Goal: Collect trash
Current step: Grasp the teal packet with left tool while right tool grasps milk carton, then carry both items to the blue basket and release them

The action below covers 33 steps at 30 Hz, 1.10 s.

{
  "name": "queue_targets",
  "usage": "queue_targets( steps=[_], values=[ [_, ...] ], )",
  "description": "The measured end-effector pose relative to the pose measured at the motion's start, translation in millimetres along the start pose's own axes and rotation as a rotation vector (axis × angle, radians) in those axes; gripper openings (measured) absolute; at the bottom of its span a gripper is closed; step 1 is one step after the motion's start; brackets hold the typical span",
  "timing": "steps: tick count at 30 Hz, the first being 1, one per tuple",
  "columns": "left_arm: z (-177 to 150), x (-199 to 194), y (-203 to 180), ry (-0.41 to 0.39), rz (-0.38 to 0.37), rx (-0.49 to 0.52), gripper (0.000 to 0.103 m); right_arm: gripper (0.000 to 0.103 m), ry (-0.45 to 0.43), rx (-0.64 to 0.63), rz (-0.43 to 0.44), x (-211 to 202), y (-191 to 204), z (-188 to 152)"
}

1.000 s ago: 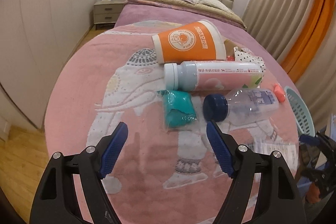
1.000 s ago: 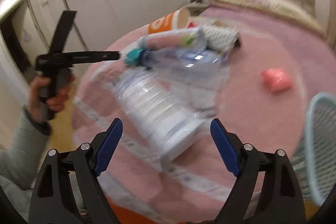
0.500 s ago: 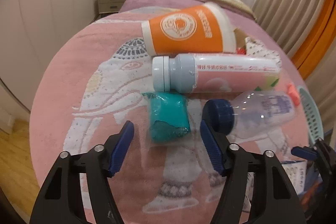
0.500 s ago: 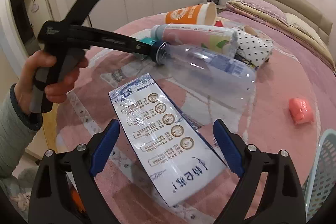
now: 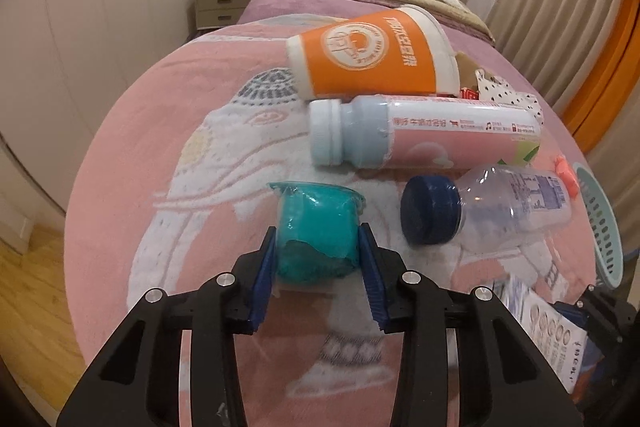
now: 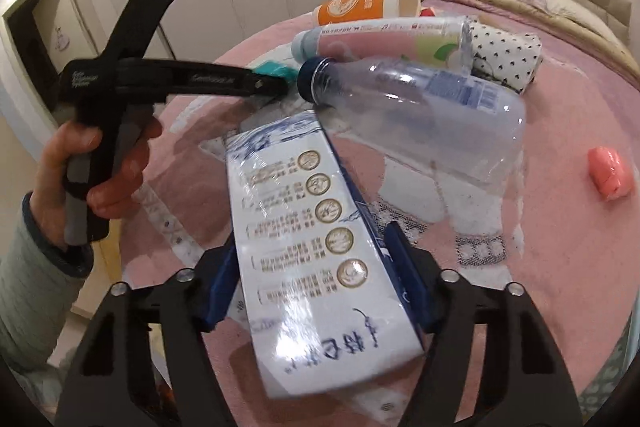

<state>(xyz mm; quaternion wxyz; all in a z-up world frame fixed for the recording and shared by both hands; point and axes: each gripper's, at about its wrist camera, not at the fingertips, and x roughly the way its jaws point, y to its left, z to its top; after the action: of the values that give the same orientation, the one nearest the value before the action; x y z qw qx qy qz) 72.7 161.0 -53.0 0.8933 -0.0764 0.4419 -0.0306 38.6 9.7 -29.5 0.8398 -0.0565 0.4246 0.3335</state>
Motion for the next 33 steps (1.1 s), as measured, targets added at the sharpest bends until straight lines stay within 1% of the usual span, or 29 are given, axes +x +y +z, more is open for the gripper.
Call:
queue_targets(
  steps=[1,4,7,8,10,13,15,19,21,22,25,27,28,29,30,31,32,33],
  values=[
    [-2,-2,4,-0.003,-0.004,-0.012,0.038,0.057,0.000,0.004,0.007,0,2,0],
    [-7,-12,13,-0.020,-0.029,-0.053,0.037,0.056,-0.016,0.023,0.022,-3,8,0],
    [-7,-27,17,-0.052,-0.055,-0.072,0.037,0.056,-0.064,0.022,0.013,-20,13,0],
    [-6,-33,16,-0.064,-0.078,-0.071,0.037,0.056,-0.089,0.024,0.014,-29,14,1],
    [-3,-45,11,-0.092,-0.136,-0.056,0.037,0.056,-0.131,0.026,-0.003,-44,12,3],
    [3,-55,-6,-0.116,-0.178,-0.022,0.037,0.056,-0.204,0.036,-0.074,-71,3,4],
    [6,-60,-26,-0.130,-0.213,0.010,0.037,0.056,-0.247,0.083,-0.137,-88,-15,5],
    [12,-58,-69,-0.127,-0.302,0.068,0.037,0.056,-0.307,0.174,-0.237,-118,-49,0],
    [17,-53,-99,-0.122,-0.344,0.109,0.037,0.056,-0.337,0.222,-0.298,-131,-69,-4],
    [20,-51,-111,-0.120,-0.361,0.129,0.037,0.056,-0.353,0.256,-0.345,-141,-81,-8],
    [30,-44,-165,-0.112,-0.412,0.215,0.037,0.056,-0.372,0.325,-0.442,-158,-104,-19],
    [34,-41,-193,-0.118,-0.436,0.260,0.037,0.056,-0.373,0.406,-0.531,-167,-129,-30],
    [35,-38,-206,-0.120,-0.447,0.278,0.037,0.056,-0.372,0.434,-0.556,-172,-136,-36],
    [38,-33,-227,-0.113,-0.476,0.296,0.037,0.056,-0.362,0.483,-0.598,-174,-150,-45],
    [39,-28,-239,-0.104,-0.495,0.305,0.037,0.056,-0.343,0.536,-0.640,-174,-165,-55],
    [39,-22,-252,-0.093,-0.515,0.316,0.037,0.056,-0.329,0.570,-0.659,-174,-174,-60],
    [38,-14,-273,-0.071,-0.538,0.336,0.037,0.056,-0.304,0.633,-0.680,-173,-190,-71],
    [38,-8,-284,-0.056,-0.547,0.350,0.037,0.056,-0.288,0.680,-0.687,-172,-203,-79]
  ],
)
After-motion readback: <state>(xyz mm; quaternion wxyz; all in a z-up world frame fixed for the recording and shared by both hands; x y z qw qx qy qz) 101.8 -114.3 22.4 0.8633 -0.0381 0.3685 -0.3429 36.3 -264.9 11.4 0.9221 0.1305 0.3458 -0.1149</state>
